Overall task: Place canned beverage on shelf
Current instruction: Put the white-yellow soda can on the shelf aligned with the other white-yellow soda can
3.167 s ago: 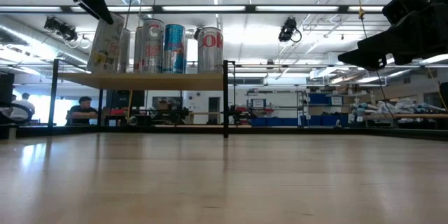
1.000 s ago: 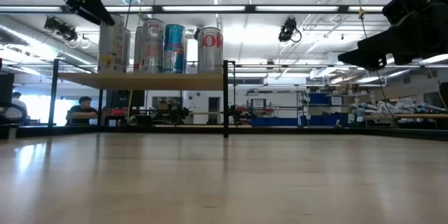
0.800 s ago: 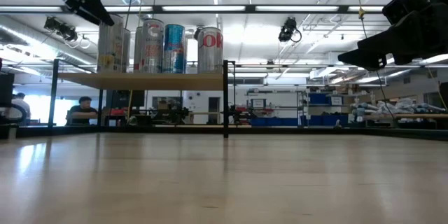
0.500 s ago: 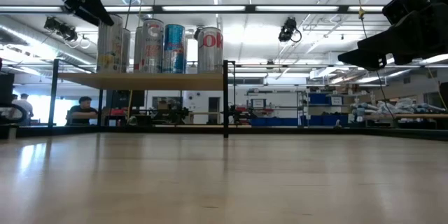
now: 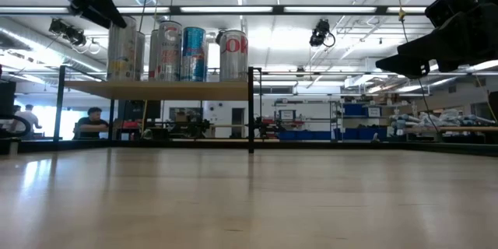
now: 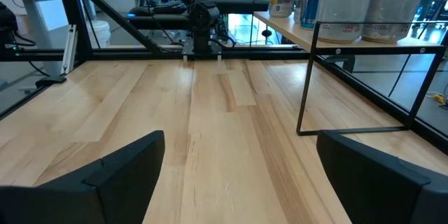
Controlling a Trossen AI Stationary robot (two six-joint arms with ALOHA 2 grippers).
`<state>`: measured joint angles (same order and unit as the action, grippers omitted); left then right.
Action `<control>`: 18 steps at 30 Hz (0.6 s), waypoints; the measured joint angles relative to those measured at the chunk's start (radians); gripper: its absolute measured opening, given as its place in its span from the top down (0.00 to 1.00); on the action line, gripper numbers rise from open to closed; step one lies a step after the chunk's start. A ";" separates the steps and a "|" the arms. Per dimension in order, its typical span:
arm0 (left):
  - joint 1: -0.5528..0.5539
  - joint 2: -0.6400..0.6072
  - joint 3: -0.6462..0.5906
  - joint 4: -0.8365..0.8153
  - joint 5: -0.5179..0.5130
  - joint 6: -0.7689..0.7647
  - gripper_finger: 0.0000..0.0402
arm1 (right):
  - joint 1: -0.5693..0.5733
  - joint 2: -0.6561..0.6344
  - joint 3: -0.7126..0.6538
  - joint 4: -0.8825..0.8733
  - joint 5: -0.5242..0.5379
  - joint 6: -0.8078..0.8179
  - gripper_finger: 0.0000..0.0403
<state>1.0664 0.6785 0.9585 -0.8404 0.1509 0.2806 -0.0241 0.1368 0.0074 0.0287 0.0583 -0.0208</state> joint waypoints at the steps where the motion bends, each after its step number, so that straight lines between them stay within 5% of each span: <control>1: 0.000 0.000 0.000 -0.002 0.000 -0.004 0.32 | 0.000 0.000 0.000 0.000 0.000 0.000 0.05; 12: 0.000 0.000 0.000 0.001 -0.011 -0.034 0.32 | 0.000 0.000 0.000 0.000 0.000 0.000 0.05; 18: 0.000 0.000 0.000 -0.004 -0.027 -0.035 0.20 | 0.000 0.000 0.000 0.000 0.000 0.000 0.05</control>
<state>1.0664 0.6788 0.9581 -0.8440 0.1234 0.2459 -0.0240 0.1368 0.0071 0.0288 0.0584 -0.0208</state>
